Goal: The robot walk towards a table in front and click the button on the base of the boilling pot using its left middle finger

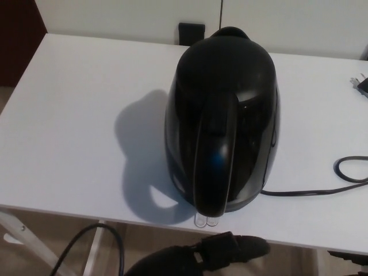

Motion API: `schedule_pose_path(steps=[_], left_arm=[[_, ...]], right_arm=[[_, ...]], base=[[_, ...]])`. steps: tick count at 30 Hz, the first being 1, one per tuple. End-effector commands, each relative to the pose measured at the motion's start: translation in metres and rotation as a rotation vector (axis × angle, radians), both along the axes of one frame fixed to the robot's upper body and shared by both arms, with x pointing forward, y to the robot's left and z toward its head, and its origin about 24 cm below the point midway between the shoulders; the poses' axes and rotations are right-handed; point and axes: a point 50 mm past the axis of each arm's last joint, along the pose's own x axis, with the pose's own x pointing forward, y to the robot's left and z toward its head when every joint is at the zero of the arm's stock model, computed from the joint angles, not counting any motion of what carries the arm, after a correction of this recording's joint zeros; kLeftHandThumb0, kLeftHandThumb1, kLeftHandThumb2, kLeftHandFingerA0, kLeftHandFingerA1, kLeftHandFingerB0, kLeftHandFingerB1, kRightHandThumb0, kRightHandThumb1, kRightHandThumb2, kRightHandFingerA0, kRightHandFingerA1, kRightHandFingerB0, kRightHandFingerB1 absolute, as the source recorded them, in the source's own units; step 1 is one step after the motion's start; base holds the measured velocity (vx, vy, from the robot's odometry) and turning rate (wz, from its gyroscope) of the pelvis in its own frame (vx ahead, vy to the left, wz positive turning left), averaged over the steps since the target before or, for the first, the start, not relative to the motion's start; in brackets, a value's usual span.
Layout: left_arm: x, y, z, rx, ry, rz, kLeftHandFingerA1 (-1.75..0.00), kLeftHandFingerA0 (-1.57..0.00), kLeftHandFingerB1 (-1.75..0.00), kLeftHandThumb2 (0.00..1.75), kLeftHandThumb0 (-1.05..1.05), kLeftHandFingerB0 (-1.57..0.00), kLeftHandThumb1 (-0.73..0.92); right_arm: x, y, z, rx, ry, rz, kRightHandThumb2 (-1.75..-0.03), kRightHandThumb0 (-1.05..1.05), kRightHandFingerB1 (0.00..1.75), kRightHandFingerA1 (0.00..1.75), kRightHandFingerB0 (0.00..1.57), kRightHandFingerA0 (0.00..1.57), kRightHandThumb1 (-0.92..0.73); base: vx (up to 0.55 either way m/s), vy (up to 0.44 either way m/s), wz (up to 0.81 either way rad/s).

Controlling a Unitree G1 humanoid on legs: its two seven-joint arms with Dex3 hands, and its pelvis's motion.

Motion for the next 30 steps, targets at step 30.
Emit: schedule_pose_path(steps=[30], left_arm=[[0.023,0.017,-0.045,0.158,-0.136,0.068,-0.48,-0.33,-0.41,1.06,-0.87,-0.21,0.67]], right_arm=[[0.002,-0.004,0.002,-0.040,0.015,-0.010,-0.71,-0.38,0.44,0.53,0.35,0.56,-0.47]], base=[[0.00,0.000,0.00]])
